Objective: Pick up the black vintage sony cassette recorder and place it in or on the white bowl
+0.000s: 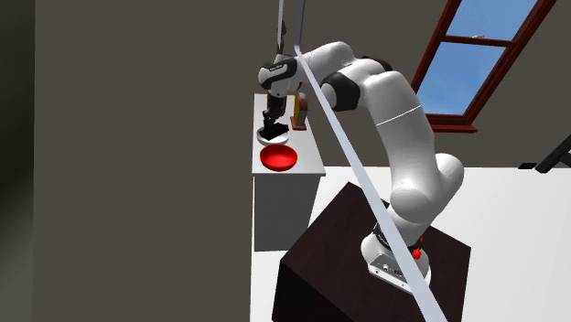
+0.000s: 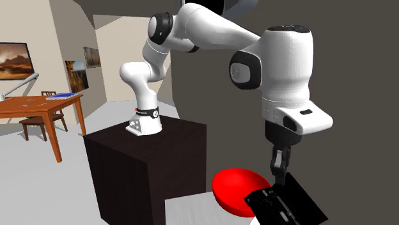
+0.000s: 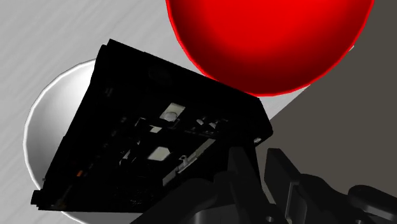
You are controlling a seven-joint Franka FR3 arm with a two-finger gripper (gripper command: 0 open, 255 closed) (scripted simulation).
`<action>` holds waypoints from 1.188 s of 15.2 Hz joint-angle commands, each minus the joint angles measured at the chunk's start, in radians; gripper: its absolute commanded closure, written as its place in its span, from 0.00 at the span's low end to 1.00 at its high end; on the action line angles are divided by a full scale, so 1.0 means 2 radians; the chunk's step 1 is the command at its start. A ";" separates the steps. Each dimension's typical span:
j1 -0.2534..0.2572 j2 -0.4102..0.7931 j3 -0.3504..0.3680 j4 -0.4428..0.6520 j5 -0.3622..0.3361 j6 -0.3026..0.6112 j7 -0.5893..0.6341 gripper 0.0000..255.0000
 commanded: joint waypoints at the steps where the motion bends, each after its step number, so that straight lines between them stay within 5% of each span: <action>1: -0.001 0.008 0.001 -0.005 0.002 0.011 -0.003 1.00; 11: -0.002 0.020 0.003 -0.006 0.006 0.023 -0.007 1.00; 12: -0.003 0.022 0.004 -0.005 0.006 0.024 -0.008 0.00; 18: -0.002 0.010 0.001 -0.006 0.003 0.014 -0.006 0.00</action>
